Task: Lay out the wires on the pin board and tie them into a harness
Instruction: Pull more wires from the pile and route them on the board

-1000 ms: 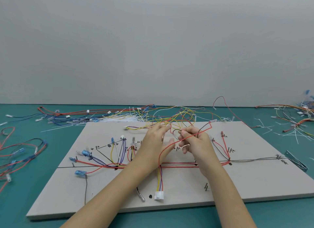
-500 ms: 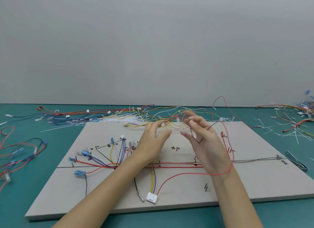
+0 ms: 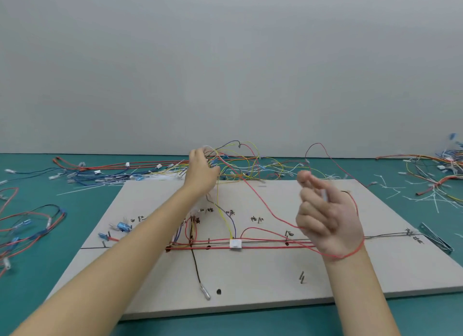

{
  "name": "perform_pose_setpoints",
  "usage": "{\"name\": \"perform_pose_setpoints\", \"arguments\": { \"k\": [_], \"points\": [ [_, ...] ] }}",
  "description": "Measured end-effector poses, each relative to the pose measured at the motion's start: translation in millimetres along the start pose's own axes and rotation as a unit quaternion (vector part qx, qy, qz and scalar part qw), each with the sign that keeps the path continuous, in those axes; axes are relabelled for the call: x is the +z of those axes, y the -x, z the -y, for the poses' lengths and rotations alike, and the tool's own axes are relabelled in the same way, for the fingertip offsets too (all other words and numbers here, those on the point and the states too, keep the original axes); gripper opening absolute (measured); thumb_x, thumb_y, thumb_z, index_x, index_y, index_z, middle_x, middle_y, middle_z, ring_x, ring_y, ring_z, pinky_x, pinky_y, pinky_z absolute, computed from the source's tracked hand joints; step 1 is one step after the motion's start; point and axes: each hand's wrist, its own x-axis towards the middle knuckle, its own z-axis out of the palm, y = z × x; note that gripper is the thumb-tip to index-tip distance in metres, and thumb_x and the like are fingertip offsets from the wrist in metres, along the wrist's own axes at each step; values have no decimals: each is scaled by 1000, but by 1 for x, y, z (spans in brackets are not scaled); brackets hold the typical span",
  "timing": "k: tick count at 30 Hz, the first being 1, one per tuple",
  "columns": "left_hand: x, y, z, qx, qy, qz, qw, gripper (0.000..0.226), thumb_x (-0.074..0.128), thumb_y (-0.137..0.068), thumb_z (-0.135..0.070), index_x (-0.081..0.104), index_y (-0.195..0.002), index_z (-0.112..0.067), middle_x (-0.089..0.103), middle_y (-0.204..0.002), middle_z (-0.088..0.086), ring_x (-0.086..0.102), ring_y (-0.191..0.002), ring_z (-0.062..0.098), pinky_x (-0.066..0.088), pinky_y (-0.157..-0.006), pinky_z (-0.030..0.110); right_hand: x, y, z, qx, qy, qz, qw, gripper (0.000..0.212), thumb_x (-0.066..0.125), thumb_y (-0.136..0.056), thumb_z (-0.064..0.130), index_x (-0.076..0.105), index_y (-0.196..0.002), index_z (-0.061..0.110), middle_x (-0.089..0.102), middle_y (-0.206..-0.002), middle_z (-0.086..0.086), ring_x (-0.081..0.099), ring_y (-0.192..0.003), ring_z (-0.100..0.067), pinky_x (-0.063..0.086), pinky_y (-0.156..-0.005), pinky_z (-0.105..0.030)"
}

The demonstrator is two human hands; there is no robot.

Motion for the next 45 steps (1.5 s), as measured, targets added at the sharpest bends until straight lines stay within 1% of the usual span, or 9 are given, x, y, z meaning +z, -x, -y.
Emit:
{"name": "perform_pose_setpoints", "arguments": {
  "k": [6, 12, 16, 20, 25, 31, 34, 39, 45],
  "points": [
    [-8, -11, -12, 17, 36, 2, 999, 72, 60, -88, -7, 24, -150, -13, 29, -147, 3, 42, -128, 19, 34, -92, 23, -14, -21, -29, -32, 536, -361, 762, 32, 79, -75, 30, 64, -99, 15, 50, -62, 4, 39, -40, -7, 31, -39, -18],
    [-11, -2, -10, 69, -15, 44, 997, 66, 58, -85, 2, 37, -145, -17, 27, -145, 5, 61, -95, 27, 50, -86, 34, -29, -31, -52, 14, 744, -390, 543, 29, 64, -84, 22, 68, -113, 23, 65, -85, 6, 62, -81, -16, 45, -71, -26],
    [-5, 13, -8, 151, -132, 50, 978, 54, 56, -82, 7, 50, -129, -19, 32, -136, 9, 52, -112, 29, 44, -97, 39, -32, -33, -57, 28, 781, -393, 485, 10, 59, -86, 24, 68, -82, 25, 67, -90, 1, 61, -88, -24, 46, -73, -28],
    [1, 24, -5, 241, -189, 73, 949, 42, 57, -85, -2, 58, -123, -20, 35, -140, 10, 39, -123, 30, 39, -102, 42, -28, -32, -50, -77, 708, -367, 598, 19, 64, -89, 26, 67, -71, 22, 59, -65, 8, 54, -71, -16, 40, -63, -26],
    [6, 16, 6, 158, -242, 82, 954, 25, 49, -99, -32, 65, -111, -17, 44, -127, 8, 37, -115, 29, 36, -100, 38, -4, -28, -37, -228, 539, -326, 743, 15, 67, -86, 17, 77, -75, 18, 69, -102, 4, 60, -96, -9, 42, -76, -23],
    [-2, 9, 15, 101, -180, 78, 975, 35, 38, -103, -27, 68, -98, -10, 47, -100, 9, 42, -107, 31, 30, -96, 38, 4, -2, -6, -229, 107, -41, 967, 13, 58, -67, 3, 62, -54, 4, 63, -127, -19, 44, -135, -30, 29, -112, -45],
    [-2, 8, 18, 67, -100, 65, 991, 32, 43, -102, -27, 71, -100, -10, 47, -102, 7, 45, -106, 31, 37, -95, 40, 3, 1, -3, -160, -14, 63, 985, 19, 43, -73, 2, 51, -56, 4, 68, -97, -31, 54, -119, -44, 12, -120, -49],
    [-4, 10, 9, 65, 16, 33, 997, 19, 54, -97, -23, 72, -101, -16, 47, -97, 1, 50, -89, 16, 41, -86, 34, 8, -2, -13, -67, -5, 83, 994, 23, 28, -84, 18, 43, -72, 7, 38, -58, -17, 41, -53, -27, 48, -80, -46],
    [-14, 14, -9, -49, 222, 93, 969, 21, 54, -94, -6, 70, -103, -15, 63, -88, 3, 53, -60, 11, 44, -55, 24, 7, -8, -20, 45, 10, 163, 986, 67, 17, -94, 30, 67, -79, -12, 44, -55, -18, 62, -67, -33, 50, -80, -43]
  ]
}}
